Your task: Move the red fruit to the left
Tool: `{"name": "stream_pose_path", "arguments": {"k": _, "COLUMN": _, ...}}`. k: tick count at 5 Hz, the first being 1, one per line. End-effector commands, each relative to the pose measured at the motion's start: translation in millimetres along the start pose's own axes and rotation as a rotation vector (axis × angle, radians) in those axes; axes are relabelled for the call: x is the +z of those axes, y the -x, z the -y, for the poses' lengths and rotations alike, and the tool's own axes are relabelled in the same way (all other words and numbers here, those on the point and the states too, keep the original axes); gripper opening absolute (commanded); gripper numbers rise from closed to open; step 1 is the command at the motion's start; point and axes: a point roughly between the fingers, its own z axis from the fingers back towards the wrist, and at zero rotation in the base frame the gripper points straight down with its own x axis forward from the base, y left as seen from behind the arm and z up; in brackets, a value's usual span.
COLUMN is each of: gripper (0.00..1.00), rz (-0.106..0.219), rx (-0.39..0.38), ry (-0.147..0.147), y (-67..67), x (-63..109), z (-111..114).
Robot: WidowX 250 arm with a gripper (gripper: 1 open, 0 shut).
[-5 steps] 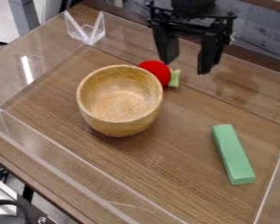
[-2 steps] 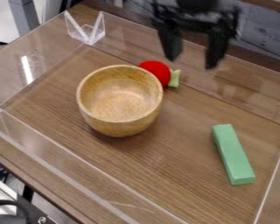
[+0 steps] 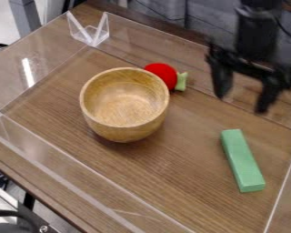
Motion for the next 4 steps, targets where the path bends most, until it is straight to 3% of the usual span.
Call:
{"name": "stream_pose_path", "arguments": {"k": 1, "gripper": 1.0, "rz": 0.098, "rx": 0.037, "ry": -0.037, "y": -7.8, "x": -1.3, "z": 5.1}}
{"name": "stream_pose_path", "arguments": {"k": 2, "gripper": 1.0, "rz": 0.149, "rx": 0.072, "ry": -0.065, "y": -10.6, "x": 5.6, "z": -14.2}}
{"name": "stream_pose_path", "arguments": {"k": 3, "gripper": 1.0, "rz": 0.208, "rx": 0.109, "ry": -0.064, "y": -12.8, "x": 17.4, "z": -31.6}}
{"name": "stream_pose_path", "arguments": {"k": 4, "gripper": 1.0, "rz": 0.292, "rx": 0.168, "ry": -0.036, "y": -9.7, "x": 28.2, "z": -32.0}}
